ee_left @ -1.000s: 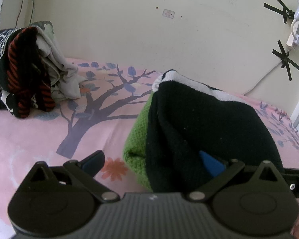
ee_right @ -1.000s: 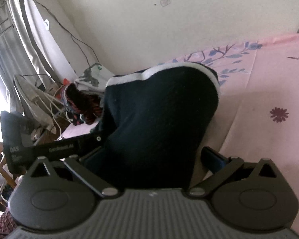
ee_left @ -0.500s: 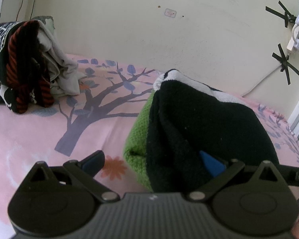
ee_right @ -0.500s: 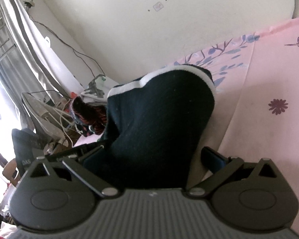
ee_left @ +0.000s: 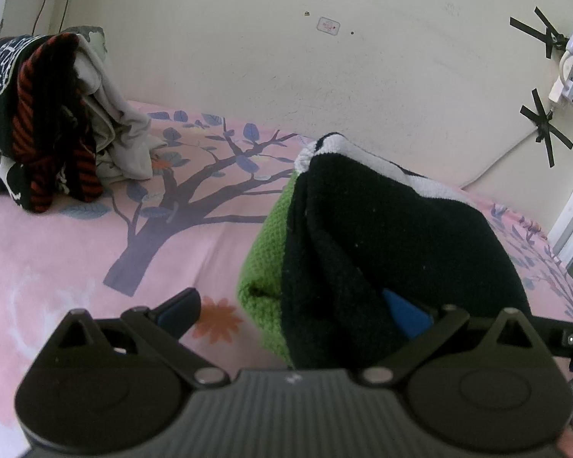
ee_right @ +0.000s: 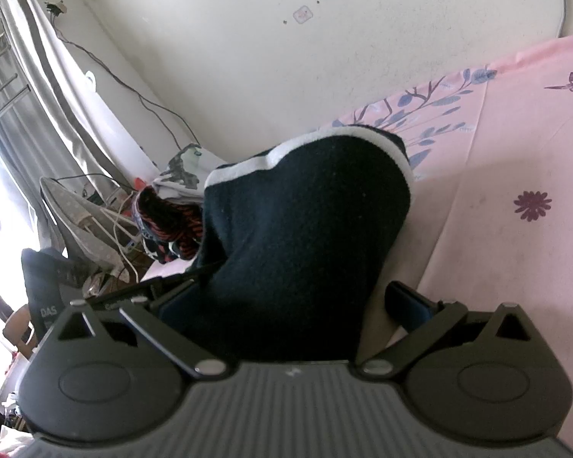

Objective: Fold small clothes

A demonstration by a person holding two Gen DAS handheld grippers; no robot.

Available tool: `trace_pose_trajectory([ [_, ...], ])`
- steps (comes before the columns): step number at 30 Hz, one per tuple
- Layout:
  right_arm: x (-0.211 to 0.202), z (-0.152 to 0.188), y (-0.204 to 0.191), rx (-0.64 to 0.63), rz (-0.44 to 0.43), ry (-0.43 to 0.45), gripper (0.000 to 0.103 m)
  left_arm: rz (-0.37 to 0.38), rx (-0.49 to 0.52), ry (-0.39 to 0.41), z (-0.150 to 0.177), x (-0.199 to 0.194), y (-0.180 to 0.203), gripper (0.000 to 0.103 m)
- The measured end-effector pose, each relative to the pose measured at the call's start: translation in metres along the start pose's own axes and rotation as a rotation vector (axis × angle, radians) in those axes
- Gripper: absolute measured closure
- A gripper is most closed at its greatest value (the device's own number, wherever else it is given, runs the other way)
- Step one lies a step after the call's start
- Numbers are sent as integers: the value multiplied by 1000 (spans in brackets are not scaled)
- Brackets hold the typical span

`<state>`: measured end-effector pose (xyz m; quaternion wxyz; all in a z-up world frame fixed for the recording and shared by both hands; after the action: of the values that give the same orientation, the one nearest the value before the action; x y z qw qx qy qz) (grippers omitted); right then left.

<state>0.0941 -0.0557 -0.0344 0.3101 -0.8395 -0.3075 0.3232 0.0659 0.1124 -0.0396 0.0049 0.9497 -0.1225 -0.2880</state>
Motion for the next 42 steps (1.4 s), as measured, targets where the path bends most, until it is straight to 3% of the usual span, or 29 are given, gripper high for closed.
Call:
trace_pose_trajectory([
  [19, 0, 0, 0, 0, 0, 0, 6, 6, -22, 11, 0, -5, 0, 0],
  [30, 0, 0, 0, 1, -1, -2, 6, 49, -61, -7, 3, 0, -4, 0],
  [37, 1, -2, 0, 1, -7, 3, 6, 110, -74, -13, 1, 0, -6, 0],
  [42, 6, -5, -1, 3, -19, -2, 6, 241, -87, -61, 0, -4, -5, 0],
])
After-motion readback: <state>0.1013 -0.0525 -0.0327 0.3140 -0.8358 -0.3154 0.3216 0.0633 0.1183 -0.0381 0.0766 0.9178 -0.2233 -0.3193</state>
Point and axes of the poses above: each gripper's, at about its wrist camera, not at the fingertips, and x roughly the way its jaws point, y to its right, z to its underside, the point moved 10 cm from there along x, roughly the way its jaws point, and after that the axes turned 15 degrees about x, right-handed, at the moved point
